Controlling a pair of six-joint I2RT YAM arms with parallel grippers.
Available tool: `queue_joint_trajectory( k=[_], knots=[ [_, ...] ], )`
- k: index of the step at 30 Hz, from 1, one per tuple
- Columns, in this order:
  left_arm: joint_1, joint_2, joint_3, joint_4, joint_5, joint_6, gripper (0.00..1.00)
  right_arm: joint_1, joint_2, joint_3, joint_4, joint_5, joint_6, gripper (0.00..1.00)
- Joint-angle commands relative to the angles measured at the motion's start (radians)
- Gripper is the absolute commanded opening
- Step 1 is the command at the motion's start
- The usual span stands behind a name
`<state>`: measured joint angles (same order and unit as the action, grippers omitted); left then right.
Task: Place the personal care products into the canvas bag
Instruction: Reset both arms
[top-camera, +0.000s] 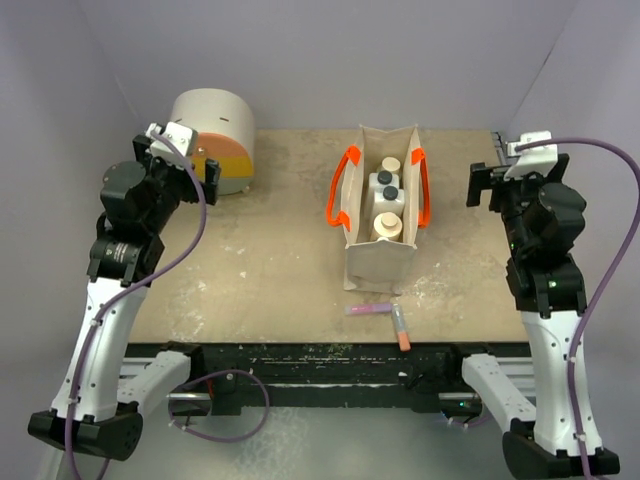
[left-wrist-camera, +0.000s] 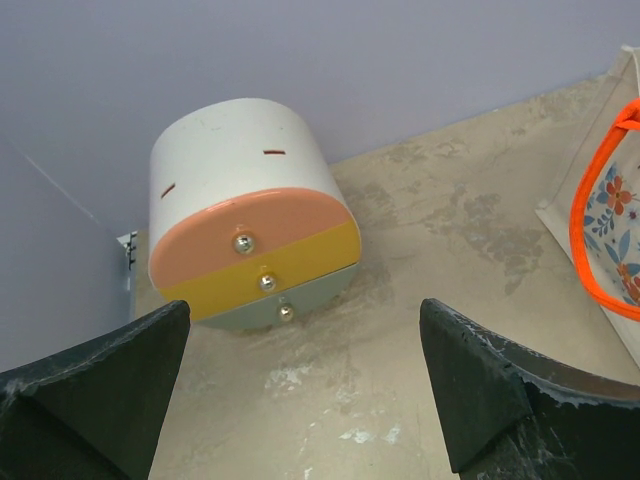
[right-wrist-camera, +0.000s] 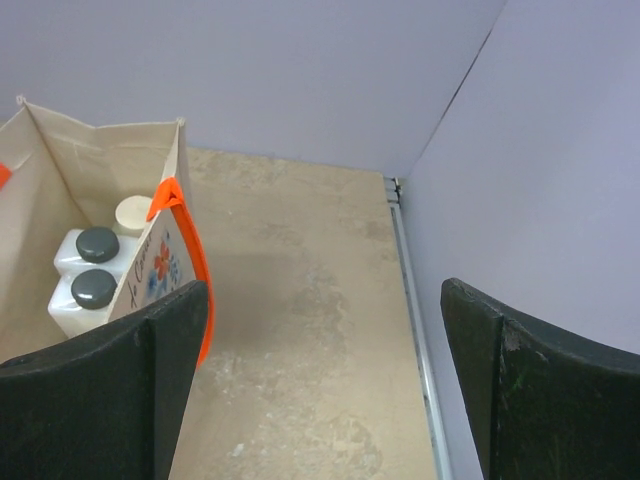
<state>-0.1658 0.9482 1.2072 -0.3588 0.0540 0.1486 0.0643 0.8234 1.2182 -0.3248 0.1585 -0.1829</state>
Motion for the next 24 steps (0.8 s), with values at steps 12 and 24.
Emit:
queue_joint_trajectory(
  k=[12,24],
  knots=[
    [0.066,-0.126,-0.052,0.072,0.071,-0.024,0.99,-0.067,-0.103,-0.025,0.051,-0.069,0.019,1.00],
    [0.077,-0.160,-0.074,0.065,0.088,-0.022,0.99,-0.086,-0.114,-0.013,0.035,-0.102,0.022,1.00]
  ],
)
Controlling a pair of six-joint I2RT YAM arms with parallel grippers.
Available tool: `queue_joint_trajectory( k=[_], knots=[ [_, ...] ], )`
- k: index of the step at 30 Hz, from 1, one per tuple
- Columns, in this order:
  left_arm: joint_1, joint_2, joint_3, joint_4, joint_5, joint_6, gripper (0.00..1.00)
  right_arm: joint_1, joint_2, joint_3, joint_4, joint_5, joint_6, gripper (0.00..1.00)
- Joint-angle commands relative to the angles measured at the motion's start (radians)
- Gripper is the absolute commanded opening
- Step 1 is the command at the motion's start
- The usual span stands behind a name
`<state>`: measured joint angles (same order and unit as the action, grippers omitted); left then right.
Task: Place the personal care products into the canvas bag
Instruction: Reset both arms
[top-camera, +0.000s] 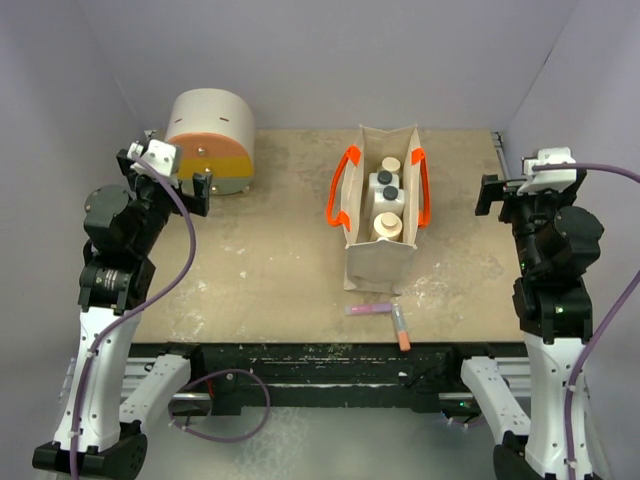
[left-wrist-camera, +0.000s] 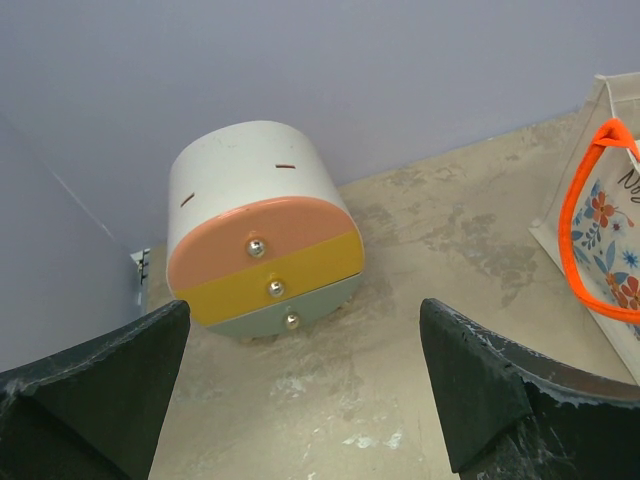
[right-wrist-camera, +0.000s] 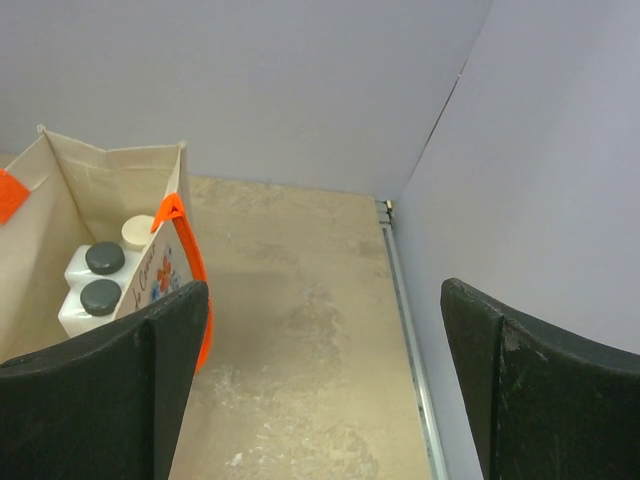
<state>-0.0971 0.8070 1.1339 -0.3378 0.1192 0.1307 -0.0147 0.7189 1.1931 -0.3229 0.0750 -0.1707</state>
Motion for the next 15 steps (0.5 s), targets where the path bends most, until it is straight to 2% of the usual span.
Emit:
queue_joint_trajectory(
  k=[1,15],
  knots=[
    [0.008,-0.019,-0.003,0.048,0.024,-0.002,0.99,-0.008,-0.011,0.013,0.032,-0.018,0.010,1.00],
    [0.008,-0.021,-0.005,0.046,0.027,-0.013,0.99,-0.014,-0.005,0.029,0.024,-0.041,0.008,1.00]
  ],
)
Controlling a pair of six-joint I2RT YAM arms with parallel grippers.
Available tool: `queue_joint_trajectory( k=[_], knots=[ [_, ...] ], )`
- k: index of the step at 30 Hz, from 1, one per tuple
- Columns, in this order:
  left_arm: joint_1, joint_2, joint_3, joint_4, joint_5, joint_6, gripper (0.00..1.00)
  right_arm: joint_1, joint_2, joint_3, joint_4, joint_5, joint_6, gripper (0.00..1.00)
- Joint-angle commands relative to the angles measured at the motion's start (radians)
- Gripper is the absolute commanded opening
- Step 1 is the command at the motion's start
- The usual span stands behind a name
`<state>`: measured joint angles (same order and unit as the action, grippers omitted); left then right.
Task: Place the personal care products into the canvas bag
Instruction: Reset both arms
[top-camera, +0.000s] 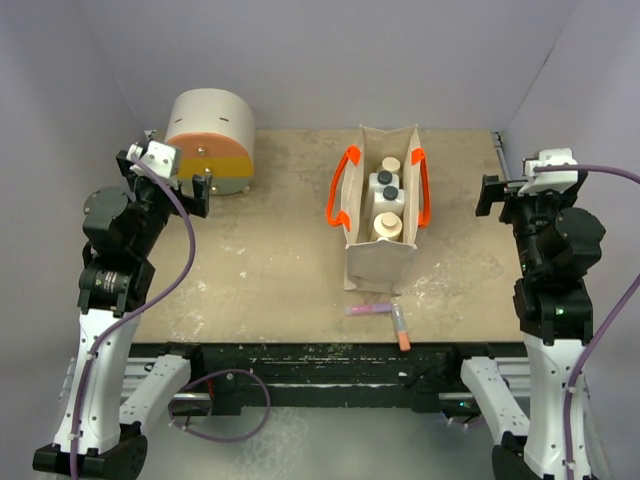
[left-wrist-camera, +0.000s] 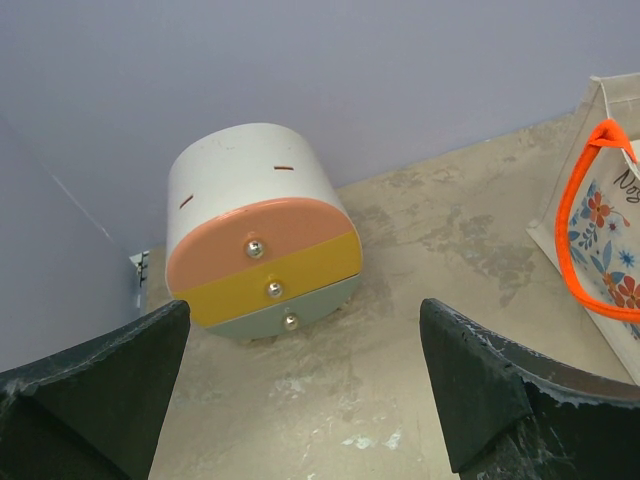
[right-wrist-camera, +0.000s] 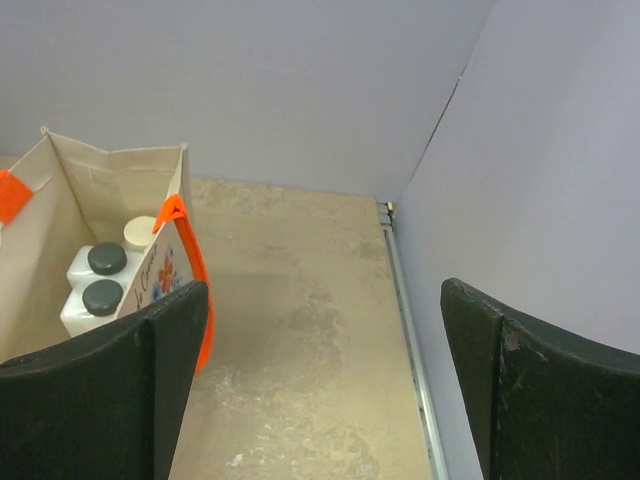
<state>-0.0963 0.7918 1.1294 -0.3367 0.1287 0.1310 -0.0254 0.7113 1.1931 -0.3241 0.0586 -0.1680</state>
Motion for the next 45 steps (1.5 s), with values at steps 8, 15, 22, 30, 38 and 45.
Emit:
queue_joint_trajectory(
  k=[8,15,22,30,38,45],
  knots=[
    [0.007,0.005,0.021,0.028,0.014,-0.028,0.99,-0.004,0.016,0.028,0.025,-0.037,0.005,1.00],
    [0.007,0.006,0.027,0.021,0.010,-0.033,0.99,-0.004,0.018,0.030,0.022,-0.047,0.007,1.00],
    [0.008,0.007,0.020,0.023,0.006,-0.033,0.99,-0.004,0.024,0.033,0.016,-0.051,0.008,1.00],
    [0.009,0.009,0.021,0.015,0.008,-0.037,0.99,-0.004,0.023,0.026,0.005,-0.061,0.009,1.00],
    [0.009,0.008,0.025,0.014,0.008,-0.046,0.99,-0.004,0.019,0.025,-0.013,-0.077,0.013,1.00],
    [0.009,0.014,0.030,0.009,0.012,-0.049,0.99,-0.005,0.020,0.022,-0.013,-0.082,0.017,1.00]
  ],
)
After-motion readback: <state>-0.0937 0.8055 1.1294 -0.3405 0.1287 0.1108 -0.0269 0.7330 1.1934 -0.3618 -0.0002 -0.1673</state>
